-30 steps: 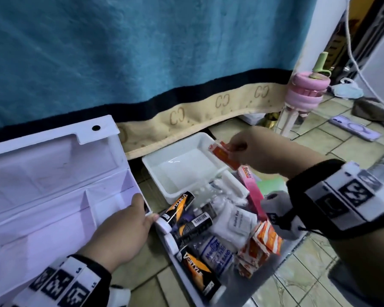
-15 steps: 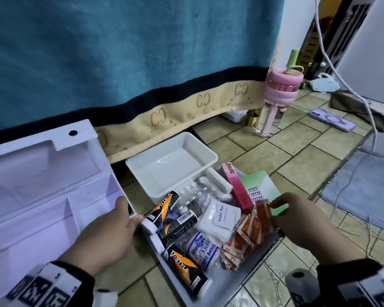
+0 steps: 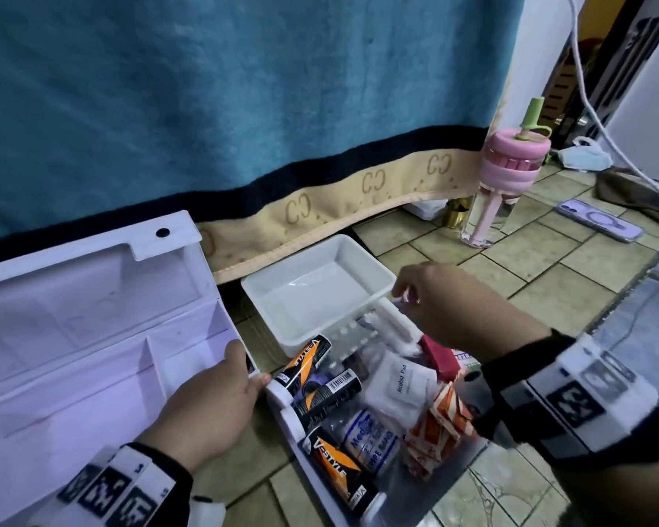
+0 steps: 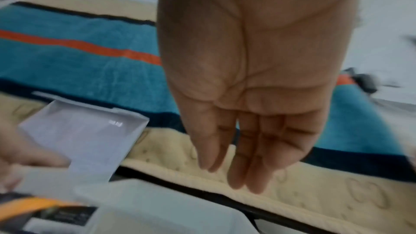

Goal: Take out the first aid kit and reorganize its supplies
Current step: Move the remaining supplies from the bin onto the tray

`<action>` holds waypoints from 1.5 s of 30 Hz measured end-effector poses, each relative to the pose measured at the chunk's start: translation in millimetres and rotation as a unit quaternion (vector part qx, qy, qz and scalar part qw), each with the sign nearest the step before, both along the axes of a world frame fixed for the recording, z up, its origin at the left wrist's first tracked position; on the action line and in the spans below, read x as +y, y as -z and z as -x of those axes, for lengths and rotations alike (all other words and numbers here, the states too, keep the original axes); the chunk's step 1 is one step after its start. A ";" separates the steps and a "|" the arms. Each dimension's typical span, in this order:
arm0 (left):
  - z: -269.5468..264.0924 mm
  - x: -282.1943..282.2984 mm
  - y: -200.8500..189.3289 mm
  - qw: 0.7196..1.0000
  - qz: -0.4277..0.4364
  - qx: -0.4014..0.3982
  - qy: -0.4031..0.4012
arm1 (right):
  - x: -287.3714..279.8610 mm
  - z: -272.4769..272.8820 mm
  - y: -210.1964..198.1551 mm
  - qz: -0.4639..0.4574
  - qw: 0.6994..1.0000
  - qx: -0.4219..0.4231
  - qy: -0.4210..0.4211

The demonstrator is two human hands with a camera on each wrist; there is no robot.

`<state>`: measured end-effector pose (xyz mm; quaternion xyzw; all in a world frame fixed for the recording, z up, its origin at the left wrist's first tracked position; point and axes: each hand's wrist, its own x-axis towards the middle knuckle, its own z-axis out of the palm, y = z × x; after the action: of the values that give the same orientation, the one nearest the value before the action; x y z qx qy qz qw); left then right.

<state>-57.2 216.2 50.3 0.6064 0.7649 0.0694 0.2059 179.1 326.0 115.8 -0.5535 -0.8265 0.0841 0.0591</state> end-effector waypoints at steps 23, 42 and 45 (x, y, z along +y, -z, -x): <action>2.4 1.7 1.6 1.000 0.011 -0.003 0.004 | 29.7 98.3 7.8 0.176 0.933 -0.190 -0.250; -3.6 -1.0 -8.7 1.000 0.012 -0.002 -0.003 | -38.1 55.4 28.0 0.110 0.938 -0.118 -0.307; -4.3 -1.5 -8.8 1.000 0.004 -0.001 -0.005 | -40.5 54.9 32.4 0.101 0.942 -0.111 -0.301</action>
<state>-52.9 214.7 59.0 0.6015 0.7680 0.0680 0.2092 124.1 285.5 83.4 -0.2881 -0.9428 0.1190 -0.1178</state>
